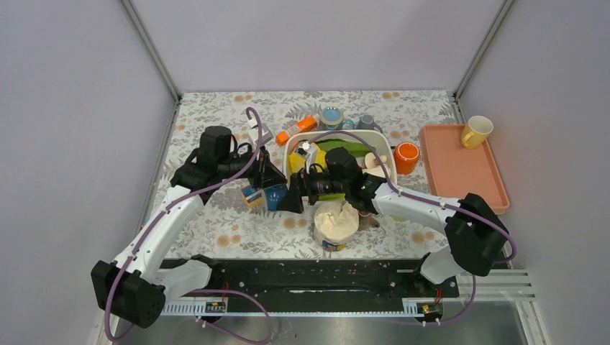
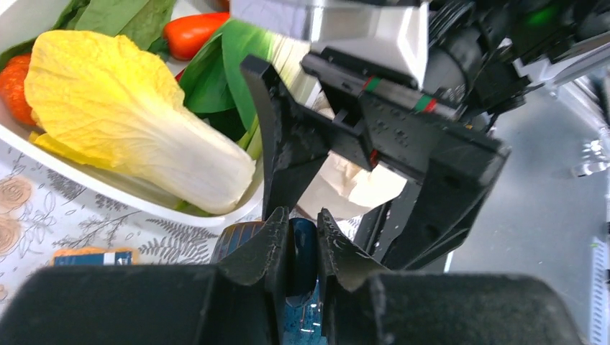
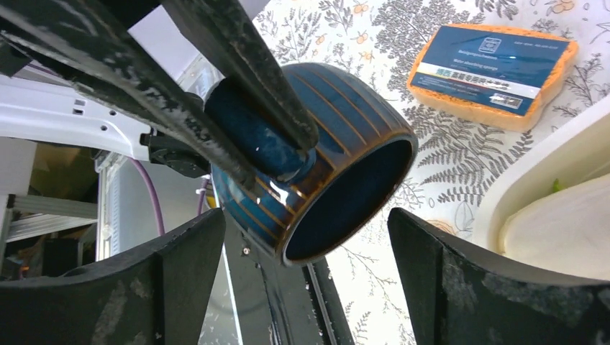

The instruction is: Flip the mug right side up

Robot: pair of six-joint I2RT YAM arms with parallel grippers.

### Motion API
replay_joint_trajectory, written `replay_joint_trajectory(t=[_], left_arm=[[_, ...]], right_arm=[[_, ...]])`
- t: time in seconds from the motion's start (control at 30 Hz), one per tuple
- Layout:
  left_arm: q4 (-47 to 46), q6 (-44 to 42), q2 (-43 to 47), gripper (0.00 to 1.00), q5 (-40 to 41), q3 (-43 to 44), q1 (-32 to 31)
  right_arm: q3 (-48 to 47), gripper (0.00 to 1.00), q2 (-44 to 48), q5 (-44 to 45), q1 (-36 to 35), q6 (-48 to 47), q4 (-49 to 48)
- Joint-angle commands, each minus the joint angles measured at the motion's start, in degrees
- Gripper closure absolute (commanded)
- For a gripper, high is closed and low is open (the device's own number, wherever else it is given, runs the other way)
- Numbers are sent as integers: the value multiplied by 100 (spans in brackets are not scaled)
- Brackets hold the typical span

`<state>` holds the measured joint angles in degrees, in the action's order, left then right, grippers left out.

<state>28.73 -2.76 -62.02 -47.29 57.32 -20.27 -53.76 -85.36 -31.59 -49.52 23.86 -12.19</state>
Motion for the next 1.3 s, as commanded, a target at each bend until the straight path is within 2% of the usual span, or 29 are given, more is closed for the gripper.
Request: replay_joint_trajectory(t=[0.0,0.07,0.17,0.27,0.3,0.37,0.43,0.5,0.6,0.73,0.93,1.07,1.27], left_arm=[[-1127,902,-11,100,-572,168,33],[-1386,1094,-43,100,-508,144,32],[-1655,1290,-81,100,-447,172,32],[-1767,1379,-100,100,-349,144,36],[-1731,1323,-92,100,-253,147,36],[-1447,1093,-82,97,126,230,49],[-1043,765,-53,45,819,419,65],[-613,240,-32,4,1186,675,68],[-85,-429,7,1,1842,1095,86],[257,-807,93,1,2870,1354,87],[465,-1279,171,1,3338,1132,85],[493,-1461,209,1,3562,892,85],[583,-1713,278,1,3909,458,85]], right_arm=[[-182,13,-9,-442,-74,349,-775],[-163,28,-19,-576,-84,556,-1117],[-153,57,-27,-638,-89,756,-1396],[-100,93,162,-431,-84,688,-1308],[-97,100,266,-278,-84,556,-1100],[-207,100,509,210,-72,130,-352],[-523,100,799,775,-64,-404,679],[-879,100,1010,1422,-1,-926,1980],[-1339,100,1292,2040,374,-1269,3063],[-1851,100,1510,2838,1036,-1520,4178],[-2482,100,1339,4777,2212,-1822,5159],[-3025,100,780,4927,3234,-1906,5408],[-3869,100,-408,4545,4279,-2023,5543]])
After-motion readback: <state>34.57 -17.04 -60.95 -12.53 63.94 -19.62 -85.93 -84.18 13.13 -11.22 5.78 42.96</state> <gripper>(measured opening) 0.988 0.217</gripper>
